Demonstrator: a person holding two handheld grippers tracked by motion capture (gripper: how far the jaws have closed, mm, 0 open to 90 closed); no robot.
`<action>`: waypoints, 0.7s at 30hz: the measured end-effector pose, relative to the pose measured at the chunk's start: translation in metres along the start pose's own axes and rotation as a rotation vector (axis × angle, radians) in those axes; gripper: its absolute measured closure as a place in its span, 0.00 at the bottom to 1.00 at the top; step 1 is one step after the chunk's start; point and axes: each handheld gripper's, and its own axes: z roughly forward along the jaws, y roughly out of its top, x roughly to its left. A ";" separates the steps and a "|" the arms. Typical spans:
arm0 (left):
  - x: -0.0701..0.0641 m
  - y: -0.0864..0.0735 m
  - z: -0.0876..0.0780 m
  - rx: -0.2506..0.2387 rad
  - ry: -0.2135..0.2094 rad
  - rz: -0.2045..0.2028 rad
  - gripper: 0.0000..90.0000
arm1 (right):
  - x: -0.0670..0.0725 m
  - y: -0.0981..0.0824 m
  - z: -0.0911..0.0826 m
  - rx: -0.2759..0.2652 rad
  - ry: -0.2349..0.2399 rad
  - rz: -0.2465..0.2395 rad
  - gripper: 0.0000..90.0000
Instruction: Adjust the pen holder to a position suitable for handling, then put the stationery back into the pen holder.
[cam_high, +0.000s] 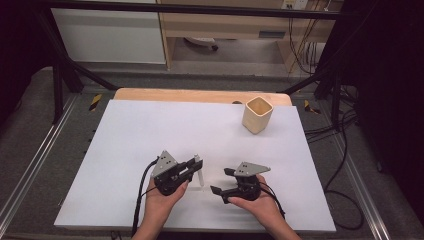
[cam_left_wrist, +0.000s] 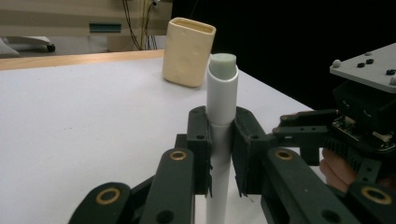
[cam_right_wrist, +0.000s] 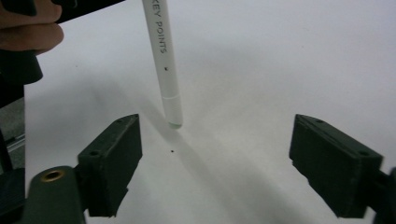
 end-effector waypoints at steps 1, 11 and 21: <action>0.000 0.000 -0.001 -0.001 0.003 0.002 0.87 | -0.001 0.000 -0.001 -0.002 -0.009 -0.003 0.15; 0.001 0.002 -0.003 -0.003 0.019 0.020 0.88 | -0.009 0.001 -0.013 -0.015 -0.061 0.008 0.07; 0.001 0.007 0.000 -0.010 0.017 0.007 0.87 | -0.013 -0.004 -0.041 -0.024 -0.104 -0.007 0.03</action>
